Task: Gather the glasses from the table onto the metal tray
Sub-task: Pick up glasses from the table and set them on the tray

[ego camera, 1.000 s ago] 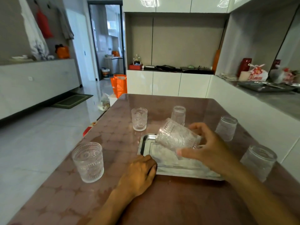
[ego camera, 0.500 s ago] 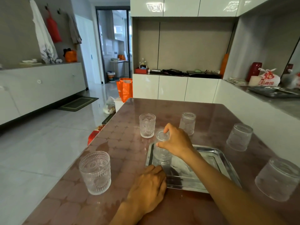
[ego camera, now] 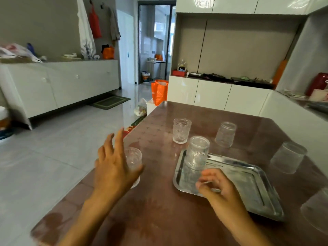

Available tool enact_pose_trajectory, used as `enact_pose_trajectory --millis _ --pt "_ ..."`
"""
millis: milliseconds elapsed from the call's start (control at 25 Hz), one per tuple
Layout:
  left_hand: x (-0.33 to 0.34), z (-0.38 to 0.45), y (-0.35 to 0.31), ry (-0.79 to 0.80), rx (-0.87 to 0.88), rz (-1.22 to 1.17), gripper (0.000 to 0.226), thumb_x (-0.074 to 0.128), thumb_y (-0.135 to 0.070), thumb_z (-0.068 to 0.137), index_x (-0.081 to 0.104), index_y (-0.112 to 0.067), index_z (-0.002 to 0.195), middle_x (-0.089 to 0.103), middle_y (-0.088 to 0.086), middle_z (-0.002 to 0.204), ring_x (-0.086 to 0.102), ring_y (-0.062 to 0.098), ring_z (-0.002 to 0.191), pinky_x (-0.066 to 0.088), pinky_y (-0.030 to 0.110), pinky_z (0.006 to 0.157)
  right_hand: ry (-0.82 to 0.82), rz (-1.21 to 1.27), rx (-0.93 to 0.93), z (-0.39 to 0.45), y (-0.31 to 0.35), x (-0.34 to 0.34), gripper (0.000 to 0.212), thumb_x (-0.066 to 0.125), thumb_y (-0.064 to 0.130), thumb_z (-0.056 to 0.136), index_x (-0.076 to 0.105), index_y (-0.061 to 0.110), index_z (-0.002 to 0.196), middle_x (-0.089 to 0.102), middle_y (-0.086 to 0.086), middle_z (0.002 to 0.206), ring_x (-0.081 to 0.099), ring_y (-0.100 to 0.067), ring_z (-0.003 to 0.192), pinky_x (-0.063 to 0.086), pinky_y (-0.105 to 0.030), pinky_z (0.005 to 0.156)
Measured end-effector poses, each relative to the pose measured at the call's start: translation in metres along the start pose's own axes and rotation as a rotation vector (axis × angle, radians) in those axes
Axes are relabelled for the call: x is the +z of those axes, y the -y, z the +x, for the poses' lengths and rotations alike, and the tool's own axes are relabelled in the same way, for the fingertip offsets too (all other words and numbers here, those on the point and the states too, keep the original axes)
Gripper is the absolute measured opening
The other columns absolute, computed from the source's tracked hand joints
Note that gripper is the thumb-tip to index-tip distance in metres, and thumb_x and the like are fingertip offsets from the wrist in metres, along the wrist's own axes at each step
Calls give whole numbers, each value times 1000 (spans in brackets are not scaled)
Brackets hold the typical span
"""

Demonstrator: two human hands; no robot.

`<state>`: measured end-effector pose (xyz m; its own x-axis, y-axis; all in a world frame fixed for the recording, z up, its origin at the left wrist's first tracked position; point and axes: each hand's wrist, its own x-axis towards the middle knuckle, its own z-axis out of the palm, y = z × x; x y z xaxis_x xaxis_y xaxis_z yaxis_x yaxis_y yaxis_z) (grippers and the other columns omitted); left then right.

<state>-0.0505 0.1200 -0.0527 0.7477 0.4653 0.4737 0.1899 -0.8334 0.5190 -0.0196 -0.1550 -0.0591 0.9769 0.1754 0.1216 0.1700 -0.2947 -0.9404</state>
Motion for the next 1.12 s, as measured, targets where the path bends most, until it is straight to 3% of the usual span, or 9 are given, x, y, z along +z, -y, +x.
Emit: enact_pose_trajectory --millis 120,240,360,520,640,760,840,960,1120 --pt "0 14 2 258 -179 -168 102 87 -43 65 26 -29 146 46 11 148 55 36 125 50 56 97 266 509 452 -13 13 16 26 70 18 87 65 13 112 74 -17 102 68 -24 75 55 -36 59" --pt "7 -3 -7 120 72 -348 83 89 -42 61 39 -39 127 56 -8 130 60 12 108 56 35 84 452 815 669 -18 27 25 64 68 42 77 51 9 129 73 -24 102 66 -34 67 53 -36 53" --pt "5 -28 -52 196 394 -533 83 87 -55 59 41 -46 127 51 -32 124 54 -5 112 47 17 86 461 1048 667 -19 31 31 74 63 59 78 57 10 134 69 -27 117 70 -39 83 57 -42 62" --pt "22 -55 -106 234 799 -663 77 84 -52 66 43 -38 129 42 -27 142 46 3 130 39 15 103 291 1243 453 -18 23 4 52 67 42 84 72 6 120 72 -20 114 72 -34 97 59 -41 74" --pt "44 -41 -107 535 510 -834 79 82 -49 72 38 -42 137 40 -28 144 43 5 134 42 33 107 5 854 334 11 4 -32 41 69 38 86 68 15 120 74 -17 112 73 -34 95 60 -47 73" --pt "78 -28 -90 494 213 -635 78 75 -54 77 30 -47 140 40 -30 139 41 6 130 38 36 110 -424 354 111 48 -12 -60 46 78 23 82 50 34 117 68 -6 115 71 -28 96 62 -48 73" --pt "95 -25 -80 552 128 -610 83 70 -62 75 29 -44 145 44 -16 146 43 10 131 34 38 114 -442 98 -18 68 -24 -67 61 82 25 76 42 40 120 65 -3 118 69 -21 93 62 -41 68" --pt "107 -24 -72 558 214 -481 82 64 -78 67 29 -57 139 48 -22 142 44 6 131 24 48 119 -411 -94 -103 89 -40 -65 69 80 44 66 37 47 121 62 5 117 67 -16 93 61 -40 68" --pt "111 -25 -69 536 241 -405 102 62 -85 60 25 -46 147 46 -16 149 41 10 137 23 56 119 -360 -238 -195 105 -49 -57 70 80 45 69 36 44 123 62 6 122 67 -20 96 60 -43 73"
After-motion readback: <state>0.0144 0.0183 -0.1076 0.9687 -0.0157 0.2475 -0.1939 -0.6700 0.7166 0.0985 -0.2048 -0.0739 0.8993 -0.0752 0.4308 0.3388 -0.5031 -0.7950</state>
